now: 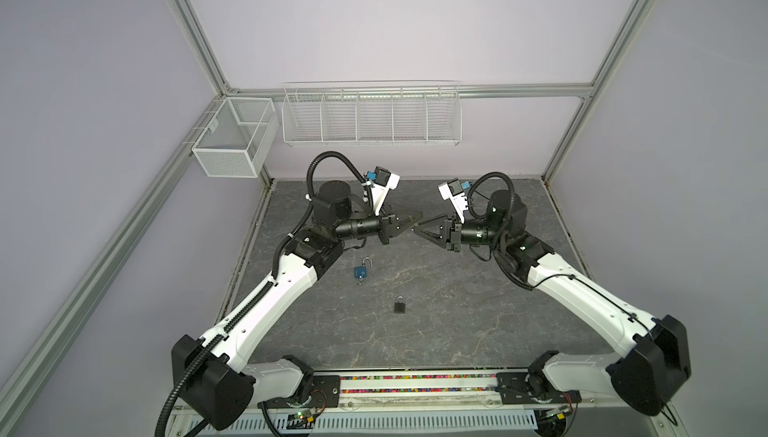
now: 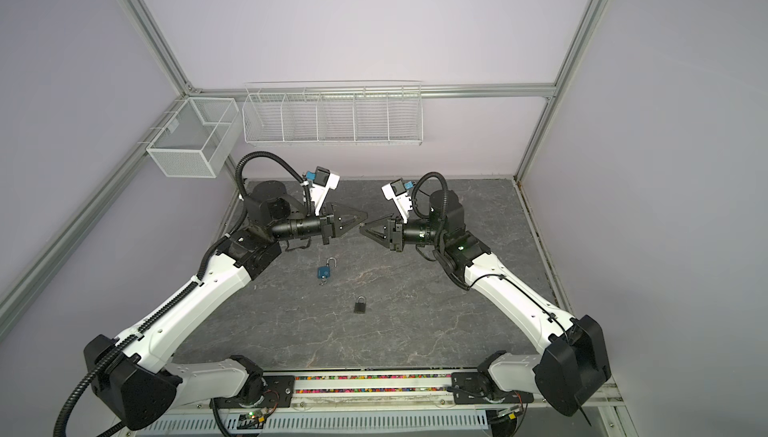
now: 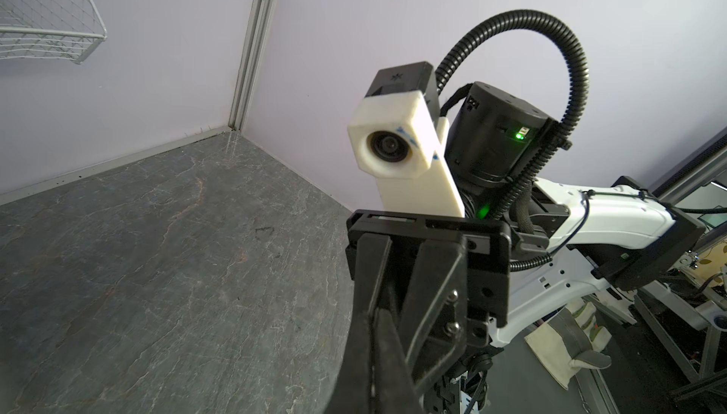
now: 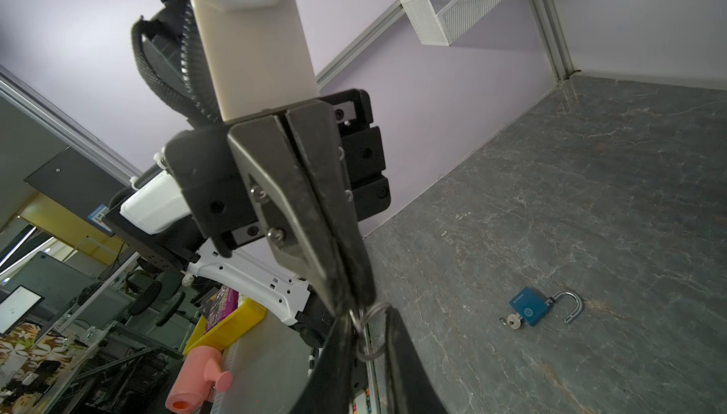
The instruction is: Unlock with the key
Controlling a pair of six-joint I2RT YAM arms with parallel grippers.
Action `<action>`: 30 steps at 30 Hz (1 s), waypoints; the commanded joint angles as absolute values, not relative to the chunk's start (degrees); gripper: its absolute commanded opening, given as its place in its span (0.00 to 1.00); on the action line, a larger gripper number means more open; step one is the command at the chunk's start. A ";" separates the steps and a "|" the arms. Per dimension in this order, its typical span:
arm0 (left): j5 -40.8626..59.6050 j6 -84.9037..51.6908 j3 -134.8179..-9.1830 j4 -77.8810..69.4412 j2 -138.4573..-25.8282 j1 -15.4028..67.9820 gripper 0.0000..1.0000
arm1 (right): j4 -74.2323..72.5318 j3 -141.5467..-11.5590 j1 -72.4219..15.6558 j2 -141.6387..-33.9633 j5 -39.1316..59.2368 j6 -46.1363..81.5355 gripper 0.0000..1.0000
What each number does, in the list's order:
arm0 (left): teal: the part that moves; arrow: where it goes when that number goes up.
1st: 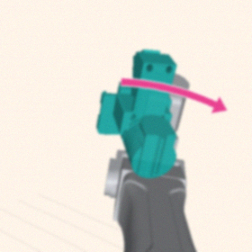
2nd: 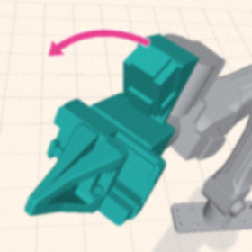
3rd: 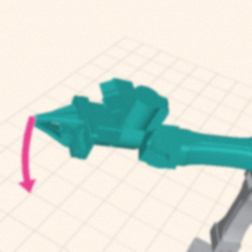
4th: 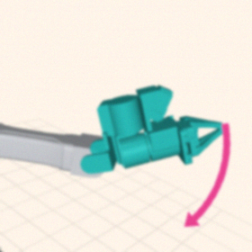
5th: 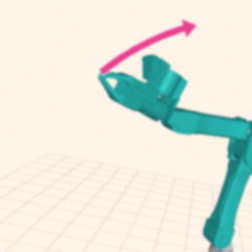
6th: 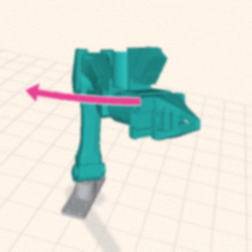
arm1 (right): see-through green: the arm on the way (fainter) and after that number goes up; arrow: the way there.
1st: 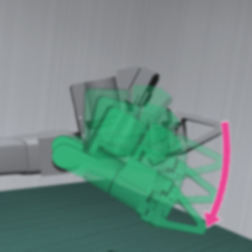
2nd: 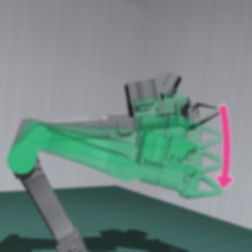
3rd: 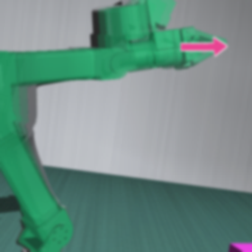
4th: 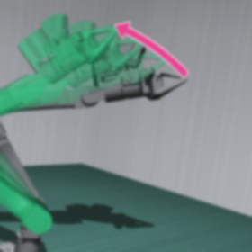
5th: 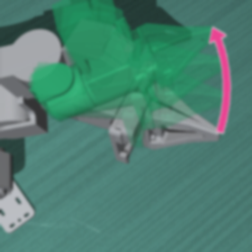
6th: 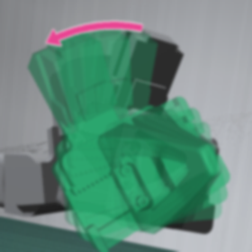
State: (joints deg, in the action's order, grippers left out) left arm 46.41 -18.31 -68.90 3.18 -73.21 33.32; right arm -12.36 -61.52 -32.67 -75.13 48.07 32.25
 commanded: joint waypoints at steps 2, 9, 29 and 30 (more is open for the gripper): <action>48.20 -16.54 -70.97 3.79 -73.61 33.31 0.00 | -15.14 -62.14 -32.45 -75.67 49.51 32.57 0.19; 48.17 -16.26 -71.02 3.90 -73.74 33.32 0.00 | -16.14 -62.20 -32.51 -76.55 50.67 32.96 0.11; 22.00 -26.12 -62.03 11.86 -64.26 32.13 0.62 | -3.26 -51.80 -30.82 -67.87 36.41 30.56 0.07; 19.51 -27.22 -60.76 13.69 -63.50 32.69 0.63 | -1.89 -50.95 -30.82 -67.24 35.09 30.74 0.07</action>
